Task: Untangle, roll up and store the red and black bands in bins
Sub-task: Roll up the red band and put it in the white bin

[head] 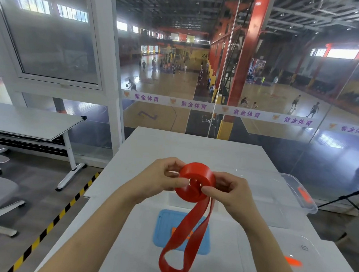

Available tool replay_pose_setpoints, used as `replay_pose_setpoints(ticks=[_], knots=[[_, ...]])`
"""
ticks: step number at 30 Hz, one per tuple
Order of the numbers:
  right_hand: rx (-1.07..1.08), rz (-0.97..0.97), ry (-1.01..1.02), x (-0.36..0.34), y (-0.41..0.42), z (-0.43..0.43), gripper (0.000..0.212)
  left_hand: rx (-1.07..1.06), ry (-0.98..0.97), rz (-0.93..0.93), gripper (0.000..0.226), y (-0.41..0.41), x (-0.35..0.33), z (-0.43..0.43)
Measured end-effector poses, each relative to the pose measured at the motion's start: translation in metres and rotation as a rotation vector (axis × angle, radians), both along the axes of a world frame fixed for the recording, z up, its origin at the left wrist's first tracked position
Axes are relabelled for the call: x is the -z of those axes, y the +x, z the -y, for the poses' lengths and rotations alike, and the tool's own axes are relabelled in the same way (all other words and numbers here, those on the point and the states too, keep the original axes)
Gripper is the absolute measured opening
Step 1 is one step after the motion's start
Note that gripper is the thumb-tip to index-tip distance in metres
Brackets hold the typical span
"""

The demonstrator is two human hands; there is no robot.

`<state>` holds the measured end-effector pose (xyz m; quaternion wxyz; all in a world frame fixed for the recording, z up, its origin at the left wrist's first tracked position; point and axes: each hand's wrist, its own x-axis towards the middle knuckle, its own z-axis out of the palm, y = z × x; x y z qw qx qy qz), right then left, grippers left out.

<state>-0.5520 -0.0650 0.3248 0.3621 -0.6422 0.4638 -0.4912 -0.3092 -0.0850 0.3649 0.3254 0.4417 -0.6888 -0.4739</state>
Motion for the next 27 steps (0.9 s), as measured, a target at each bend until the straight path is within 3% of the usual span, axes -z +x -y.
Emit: replay_pose_setpoints(ticks=[4, 6, 16, 18, 23, 27], knots=[[-0.101, -0.218, 0.034, -0.010, -0.001, 0.005, 0.035, 0.033, -0.155, 0.338, 0.058, -0.001, -0.009, -0.001], [-0.133, -0.236, 0.033, -0.010, 0.002, 0.005, 0.038, 0.059, -0.213, 0.361, 0.050, -0.005, -0.011, -0.004], [-0.098, 0.097, 0.059, 0.016, 0.007, -0.009, 0.036, -0.029, 0.004, -0.174, 0.037, 0.006, 0.001, -0.005], [-0.069, 0.025, 0.031, 0.017, 0.004, -0.009, 0.032, 0.020, 0.022, -0.105, 0.039, 0.008, 0.004, -0.003], [-0.091, -0.179, 0.025, 0.006, -0.006, -0.002, 0.024, 0.075, -0.026, 0.287, 0.043, 0.012, 0.006, 0.004], [-0.148, -0.359, 0.034, -0.005, -0.002, 0.009, 0.037, 0.094, -0.125, 0.401, 0.061, -0.001, 0.002, 0.002]])
